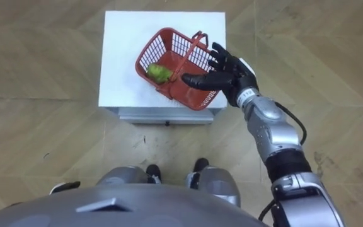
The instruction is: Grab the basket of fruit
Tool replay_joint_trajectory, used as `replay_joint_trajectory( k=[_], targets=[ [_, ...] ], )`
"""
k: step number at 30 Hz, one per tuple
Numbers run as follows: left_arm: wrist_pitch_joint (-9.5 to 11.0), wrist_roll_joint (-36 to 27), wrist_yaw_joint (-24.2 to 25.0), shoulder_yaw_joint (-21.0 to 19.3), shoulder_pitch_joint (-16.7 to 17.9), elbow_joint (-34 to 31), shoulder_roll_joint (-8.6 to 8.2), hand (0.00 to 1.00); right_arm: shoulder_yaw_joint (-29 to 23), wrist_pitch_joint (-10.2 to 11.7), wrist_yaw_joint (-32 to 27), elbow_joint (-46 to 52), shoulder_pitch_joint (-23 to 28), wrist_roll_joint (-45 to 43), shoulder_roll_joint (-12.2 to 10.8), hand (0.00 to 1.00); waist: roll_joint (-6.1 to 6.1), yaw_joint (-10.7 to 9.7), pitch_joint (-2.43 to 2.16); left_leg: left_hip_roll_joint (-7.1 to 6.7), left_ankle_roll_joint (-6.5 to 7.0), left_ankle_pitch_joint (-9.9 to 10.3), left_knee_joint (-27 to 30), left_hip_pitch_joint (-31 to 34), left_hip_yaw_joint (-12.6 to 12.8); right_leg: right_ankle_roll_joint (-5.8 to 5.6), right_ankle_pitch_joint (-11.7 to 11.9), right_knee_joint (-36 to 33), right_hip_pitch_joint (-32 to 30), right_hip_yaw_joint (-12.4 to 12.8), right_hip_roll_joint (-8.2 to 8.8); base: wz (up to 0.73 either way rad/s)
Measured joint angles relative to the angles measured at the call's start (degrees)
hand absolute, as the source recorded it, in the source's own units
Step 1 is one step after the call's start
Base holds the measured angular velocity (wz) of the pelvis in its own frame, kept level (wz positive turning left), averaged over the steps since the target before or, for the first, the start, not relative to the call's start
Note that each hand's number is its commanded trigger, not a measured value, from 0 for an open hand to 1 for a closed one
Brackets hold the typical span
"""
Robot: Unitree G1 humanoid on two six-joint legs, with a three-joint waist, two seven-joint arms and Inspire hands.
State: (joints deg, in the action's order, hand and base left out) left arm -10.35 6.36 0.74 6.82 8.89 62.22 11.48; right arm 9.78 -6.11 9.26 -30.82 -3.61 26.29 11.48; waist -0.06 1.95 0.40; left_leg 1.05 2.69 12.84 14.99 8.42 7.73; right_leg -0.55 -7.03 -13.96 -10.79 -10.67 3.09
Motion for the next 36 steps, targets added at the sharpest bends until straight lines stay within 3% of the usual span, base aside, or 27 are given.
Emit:
replay_joint_trajectory(
  k=[8,14,19,24,27,30,33,36],
  targets=[
    [0.7,0.1,-2.1,-0.5,0.3,-1.0,-0.67,0.0,-2.6,0.5,-3.4,2.1,3.4,0.0,0.0,0.0,0.12,-0.5,-0.41,0.02,-0.08,-0.1,-1.5,-1.5,1.6,-0.01,0.0,0.4,-0.1,1.3,-0.27,-0.12],
    [0.3,0.0,-3.1,-4.2,4.5,-4.6,-0.76,0.0,-7.0,0.4,-7.0,4.8,7.7,-1.3,-0.4,0.0,-0.36,-3.3,-0.69,-0.02,-0.07,-0.1,-2.4,-4.6,1.6,-0.07,0.0,1.4,3.2,1.2,-0.22,0.01],
    [0.2,-0.1,-3.6,-6.5,6.6,-6.6,-0.85,0.0,-10.4,0.7,-10.0,6.1,11.4,-9.5,-0.4,0.0,-1.06,-4.8,-1.01,0.11,-0.2,-0.1,-3.7,-6.7,1.9,-0.13,0.0,1.6,4.9,1.6,-0.7,-0.04],
    [0.0,-0.1,-4.0,-7.6,7.1,-9.0,-2.07,0.0,-10.6,0.3,-11.2,-1.1,14.9,-22.3,-0.4,0.0,-1.18,-4.7,-1.13,0.36,-0.52,0.0,-4.7,-9.0,2.6,-0.1,0.0,2.3,6.9,2.3,-1.18,-0.08],
    [0.0,-0.1,-4.1,-7.9,7.1,-8.8,-2.02,0.0,-11.0,0.5,-11.1,-8.9,15.6,-24.5,-0.3,0.0,-1.26,-4.9,-1.06,0.34,-0.54,0.1,-5.0,-9.4,2.6,-0.11,0.0,2.4,7.2,2.6,-1.31,-0.03],
    [0.1,0.2,-4.3,-7.9,7.1,-7.5,-2.02,0.0,-11.1,0.5,-11.1,-19.5,16.0,-24.6,0.0,0.0,-1.45,-4.5,-0.7,0.29,-0.55,0.1,-5.7,-10.7,2.6,-0.26,-0.1,2.8,8.4,2.6,-1.4,0.0],
    [-0.5,2.5,-4.3,-8.4,7.2,-6.0,-2.03,0.0,-11.1,0.2,-10.9,-27.5,15.9,-24.6,-0.1,0.0,-1.61,-4.1,-0.67,0.29,-0.59,0.1,-6.1,-11.2,2.6,-0.26,-0.1,3.3,8.9,2.7,-1.5,-0.01],
    [-1.8,4.7,-4.0,-8.9,7.3,-4.6,-2.15,0.0,-11.1,-0.6,-10.3,-34.9,14.9,-26.2,-0.5,0.0,-1.9,-3.4,-0.09,0.32,-0.71,0.2,-6.3,-12.7,2.5,-0.35,-0.2,3.7,10.3,2.4,-1.6,0.02]
  ],
)
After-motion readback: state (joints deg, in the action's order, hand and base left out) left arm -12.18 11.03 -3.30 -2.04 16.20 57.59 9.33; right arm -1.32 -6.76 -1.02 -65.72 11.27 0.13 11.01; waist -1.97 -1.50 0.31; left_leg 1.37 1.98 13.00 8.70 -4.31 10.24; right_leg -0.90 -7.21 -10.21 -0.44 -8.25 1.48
